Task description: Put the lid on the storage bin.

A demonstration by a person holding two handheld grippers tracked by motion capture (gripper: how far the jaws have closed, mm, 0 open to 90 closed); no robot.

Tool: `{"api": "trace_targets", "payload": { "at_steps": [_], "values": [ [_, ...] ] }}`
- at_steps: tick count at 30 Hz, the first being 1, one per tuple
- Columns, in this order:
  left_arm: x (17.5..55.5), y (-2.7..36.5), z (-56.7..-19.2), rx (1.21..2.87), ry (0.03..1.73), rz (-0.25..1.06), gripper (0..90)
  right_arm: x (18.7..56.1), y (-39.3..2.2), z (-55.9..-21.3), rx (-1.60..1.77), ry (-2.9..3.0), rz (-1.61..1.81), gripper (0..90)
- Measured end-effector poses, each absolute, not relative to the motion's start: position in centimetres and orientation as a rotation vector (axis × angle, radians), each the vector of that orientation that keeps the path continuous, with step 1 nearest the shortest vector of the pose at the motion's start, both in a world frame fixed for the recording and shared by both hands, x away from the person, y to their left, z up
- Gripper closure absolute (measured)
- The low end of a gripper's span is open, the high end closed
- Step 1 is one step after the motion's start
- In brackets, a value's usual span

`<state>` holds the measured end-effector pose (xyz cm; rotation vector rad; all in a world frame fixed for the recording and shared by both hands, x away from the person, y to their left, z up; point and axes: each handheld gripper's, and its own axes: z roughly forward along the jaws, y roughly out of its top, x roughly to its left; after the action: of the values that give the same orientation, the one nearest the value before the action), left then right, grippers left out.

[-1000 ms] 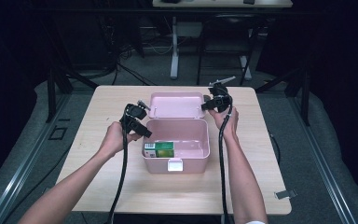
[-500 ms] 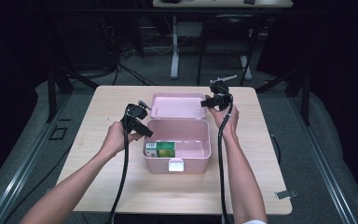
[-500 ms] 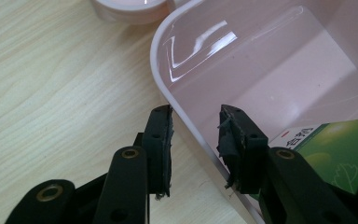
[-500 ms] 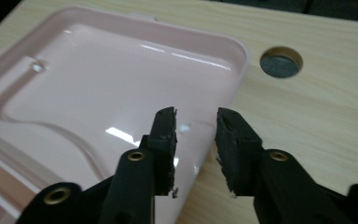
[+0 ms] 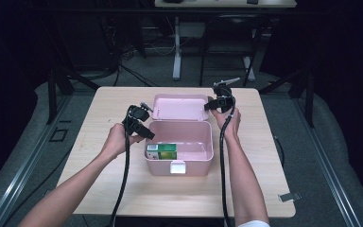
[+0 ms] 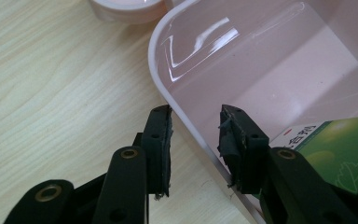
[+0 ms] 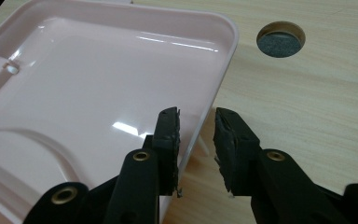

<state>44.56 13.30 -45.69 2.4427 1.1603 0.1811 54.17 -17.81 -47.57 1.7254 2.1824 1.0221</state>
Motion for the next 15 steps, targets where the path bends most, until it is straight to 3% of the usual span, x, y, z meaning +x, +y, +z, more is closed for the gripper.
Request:
{"api": "trace_targets", "payload": {
  "at_steps": [10,15],
  "values": [
    [44.6,13.3,-45.7,2.442,1.158,0.183,63.8,54.1,-17.0,-46.9,1.646,2.12,0.975,87.6],
    [44.6,13.2,-45.7,2.451,1.154,0.192,63.8,54.2,-16.6,-46.9,1.615,2.132,0.931,86.3]
  ]
}}
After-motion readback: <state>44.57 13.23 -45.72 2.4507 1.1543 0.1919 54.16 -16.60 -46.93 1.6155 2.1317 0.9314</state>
